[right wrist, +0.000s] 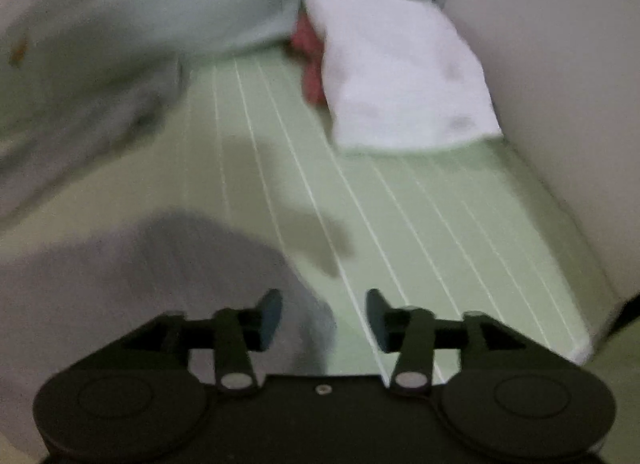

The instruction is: Fold clothes

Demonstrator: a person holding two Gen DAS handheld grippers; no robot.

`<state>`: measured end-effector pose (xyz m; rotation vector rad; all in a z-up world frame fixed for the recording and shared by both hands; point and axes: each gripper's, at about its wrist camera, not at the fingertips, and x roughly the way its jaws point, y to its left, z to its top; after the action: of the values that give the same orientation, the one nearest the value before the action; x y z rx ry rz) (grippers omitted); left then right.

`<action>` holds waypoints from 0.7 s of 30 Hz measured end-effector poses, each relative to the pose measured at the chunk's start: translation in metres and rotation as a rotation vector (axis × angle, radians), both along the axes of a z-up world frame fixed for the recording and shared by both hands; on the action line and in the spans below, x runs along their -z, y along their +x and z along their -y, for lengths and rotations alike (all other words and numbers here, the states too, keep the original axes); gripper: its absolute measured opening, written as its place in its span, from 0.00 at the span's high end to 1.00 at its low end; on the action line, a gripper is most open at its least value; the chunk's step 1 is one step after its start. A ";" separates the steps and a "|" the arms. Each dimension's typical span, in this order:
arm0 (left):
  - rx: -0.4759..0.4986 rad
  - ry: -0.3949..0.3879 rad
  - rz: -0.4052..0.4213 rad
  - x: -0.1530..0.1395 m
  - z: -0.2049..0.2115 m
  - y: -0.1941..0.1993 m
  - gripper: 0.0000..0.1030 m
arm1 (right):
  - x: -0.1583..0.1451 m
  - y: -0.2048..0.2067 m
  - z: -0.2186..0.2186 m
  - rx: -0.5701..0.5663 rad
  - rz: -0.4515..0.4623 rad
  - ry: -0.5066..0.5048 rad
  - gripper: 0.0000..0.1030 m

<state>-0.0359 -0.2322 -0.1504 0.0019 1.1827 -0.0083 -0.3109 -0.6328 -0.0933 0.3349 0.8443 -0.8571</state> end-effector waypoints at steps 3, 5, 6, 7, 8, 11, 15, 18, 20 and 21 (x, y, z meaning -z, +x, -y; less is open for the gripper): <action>-0.005 -0.001 -0.005 -0.001 -0.001 0.002 0.23 | -0.004 0.018 0.012 -0.044 0.049 0.011 0.35; -0.006 -0.001 -0.009 -0.001 -0.001 0.004 0.21 | 0.007 0.037 0.018 -0.122 0.057 0.059 0.28; -0.006 0.000 -0.011 -0.001 0.000 0.004 0.21 | 0.014 0.047 0.020 -0.152 0.051 0.069 0.25; -0.005 0.001 -0.013 0.000 0.000 0.005 0.19 | 0.021 0.056 0.023 -0.177 0.035 0.069 0.19; -0.002 0.004 -0.016 0.000 0.001 0.006 0.18 | 0.028 0.065 0.025 -0.204 0.008 0.064 0.18; -0.006 0.003 -0.019 0.002 0.000 0.007 0.16 | 0.041 0.081 0.031 -0.258 -0.049 0.098 0.24; -0.028 0.004 -0.029 0.004 0.000 0.009 0.13 | 0.036 0.087 0.032 -0.312 -0.025 0.170 0.79; -0.036 0.005 -0.042 0.005 0.002 0.011 0.12 | 0.019 0.101 0.046 -0.308 0.039 0.195 0.97; -0.040 0.004 -0.045 0.005 0.002 0.011 0.10 | 0.002 0.115 0.059 -0.257 0.133 0.160 0.97; -0.043 0.004 -0.046 0.005 0.002 0.011 0.09 | -0.007 0.123 0.066 -0.228 0.183 0.141 0.97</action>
<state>-0.0251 -0.2344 -0.1553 -0.0202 1.2281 0.0317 -0.1880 -0.6990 -0.0862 0.4250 0.7569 -0.5472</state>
